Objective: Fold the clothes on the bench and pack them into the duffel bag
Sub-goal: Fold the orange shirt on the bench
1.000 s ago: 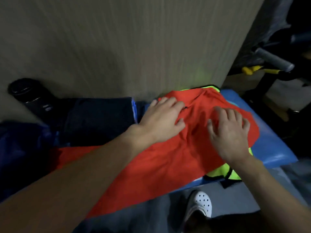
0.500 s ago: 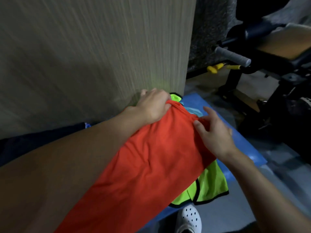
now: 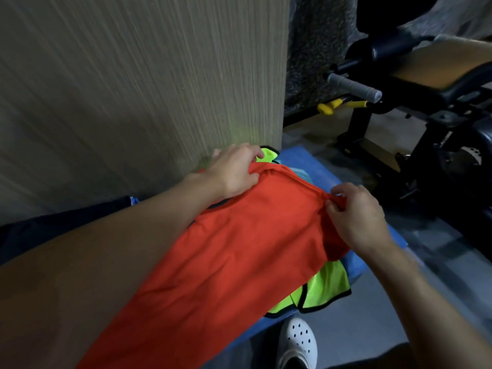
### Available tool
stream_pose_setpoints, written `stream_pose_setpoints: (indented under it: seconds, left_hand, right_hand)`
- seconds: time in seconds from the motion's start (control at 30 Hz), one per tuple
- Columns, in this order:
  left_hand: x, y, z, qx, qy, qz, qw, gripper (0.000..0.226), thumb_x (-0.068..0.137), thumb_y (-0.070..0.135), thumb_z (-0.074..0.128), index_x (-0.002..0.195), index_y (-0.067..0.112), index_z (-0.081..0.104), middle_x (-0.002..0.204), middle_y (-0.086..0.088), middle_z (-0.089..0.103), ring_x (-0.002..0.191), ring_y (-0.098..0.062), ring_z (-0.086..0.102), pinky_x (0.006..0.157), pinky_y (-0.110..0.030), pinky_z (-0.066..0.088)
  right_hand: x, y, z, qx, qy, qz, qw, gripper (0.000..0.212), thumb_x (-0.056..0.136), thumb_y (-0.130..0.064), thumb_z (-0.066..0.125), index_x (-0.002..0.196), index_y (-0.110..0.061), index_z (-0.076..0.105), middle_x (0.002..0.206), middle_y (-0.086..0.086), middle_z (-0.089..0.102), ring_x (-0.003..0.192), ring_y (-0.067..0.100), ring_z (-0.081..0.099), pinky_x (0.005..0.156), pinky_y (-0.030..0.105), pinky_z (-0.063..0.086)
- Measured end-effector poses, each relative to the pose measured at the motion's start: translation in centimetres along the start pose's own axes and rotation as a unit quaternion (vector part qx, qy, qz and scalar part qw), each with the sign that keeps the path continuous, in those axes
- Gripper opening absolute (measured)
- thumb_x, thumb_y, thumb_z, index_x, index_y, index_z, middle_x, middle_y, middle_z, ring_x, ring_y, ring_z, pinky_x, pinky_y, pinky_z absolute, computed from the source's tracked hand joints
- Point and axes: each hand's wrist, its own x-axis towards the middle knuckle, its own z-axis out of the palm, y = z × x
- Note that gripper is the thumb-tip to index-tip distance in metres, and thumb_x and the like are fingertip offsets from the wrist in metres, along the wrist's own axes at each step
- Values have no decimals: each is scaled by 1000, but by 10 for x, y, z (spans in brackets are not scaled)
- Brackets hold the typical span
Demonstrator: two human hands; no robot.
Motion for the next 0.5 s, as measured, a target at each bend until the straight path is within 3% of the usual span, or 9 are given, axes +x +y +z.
stream_pose_setpoints:
  seconds: [0.13, 0.33, 0.5]
  left_hand:
    - [-10, -10, 2, 2, 10, -28, 1000, 41, 82, 37, 70, 122, 26, 62, 127, 3, 58, 124, -22, 51, 103, -46, 37]
    - [-10, -20, 1, 3, 46, -28, 999, 27, 89, 19, 56, 111, 23, 71, 113, -4, 72, 115, -28, 61, 99, -42, 43]
    - [15, -27, -12, 31, 134, -1, 990, 28, 96, 30, 57, 123, 25, 64, 123, 1, 65, 120, -25, 57, 100, -45, 40]
  right_hand:
    - [-1, -19, 5, -57, 65, -70, 994, 38, 83, -26, 65, 120, -21, 60, 116, 3, 58, 113, 27, 48, 96, 44, 29]
    - [1, -47, 22, -49, 62, -207, 975, 22, 83, -26, 65, 104, -26, 66, 118, -1, 58, 117, 22, 49, 106, 49, 25]
    - [9, -60, 41, -128, 26, -179, 975, 31, 89, -36, 52, 116, -28, 64, 136, 2, 51, 136, 28, 35, 112, 57, 15]
